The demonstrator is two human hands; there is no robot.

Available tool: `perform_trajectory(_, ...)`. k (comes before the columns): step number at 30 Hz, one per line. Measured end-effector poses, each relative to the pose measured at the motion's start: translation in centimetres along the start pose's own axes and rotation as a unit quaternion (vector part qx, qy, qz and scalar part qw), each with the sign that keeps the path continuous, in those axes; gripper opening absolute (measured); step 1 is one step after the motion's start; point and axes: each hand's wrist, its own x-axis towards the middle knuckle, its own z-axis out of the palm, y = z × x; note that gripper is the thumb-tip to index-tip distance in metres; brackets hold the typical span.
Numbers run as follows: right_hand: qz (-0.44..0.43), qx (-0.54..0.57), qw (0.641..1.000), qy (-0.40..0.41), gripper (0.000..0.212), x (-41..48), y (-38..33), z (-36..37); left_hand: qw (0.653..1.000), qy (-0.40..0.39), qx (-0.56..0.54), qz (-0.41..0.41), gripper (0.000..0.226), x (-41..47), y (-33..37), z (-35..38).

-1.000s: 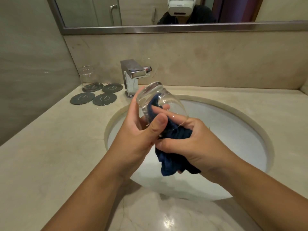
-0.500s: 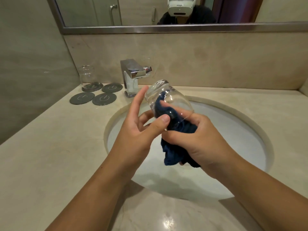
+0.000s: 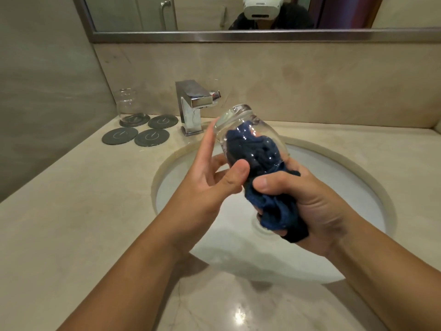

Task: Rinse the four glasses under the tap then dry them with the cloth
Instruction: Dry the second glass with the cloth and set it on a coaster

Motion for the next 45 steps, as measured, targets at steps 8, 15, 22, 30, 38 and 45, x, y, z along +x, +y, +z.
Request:
perform_trajectory(8, -0.031, -0.231, 0.971, 0.046, 0.069, -0.2, 0.5, 1.6, 0.998, 0.059, -0.005, -0.021, 0.066, -0.1, -0.3, 0.1)
perform_trajectory(15, 0.013, -0.048, 0.998, -0.044, 0.059, -0.3, 0.3, 0.5, 1.000, -0.003, -0.008, -0.001, 0.100, -0.4, 0.1, -0.2)
perform_trajectory(22, 0.006, -0.071, 0.997, 0.009, 0.046, 0.2, 0.6, -0.1, 0.999, 0.036, 0.019, 0.004, 0.102, -0.2, -0.1, -0.3)
perform_trajectory(30, -0.057, -0.251, 0.963, 0.078, 0.064, -0.1, 1.1, 1.3, 0.998, 0.049, 0.042, 0.001, 0.107, 0.1, -0.6, -0.1)
perform_trajectory(38, 0.025, -0.041, 0.999, -0.011, 0.057, -0.1, 0.4, 0.4, 0.999, 0.008, 0.024, 0.020, 0.103, -0.2, 0.1, -0.2)
perform_trajectory(45, -0.007, -0.140, 0.988, 0.071, 0.044, 0.1, 0.7, 0.9, 1.000, 0.020, -0.003, -0.003, 0.097, 0.0, -0.3, -0.1)
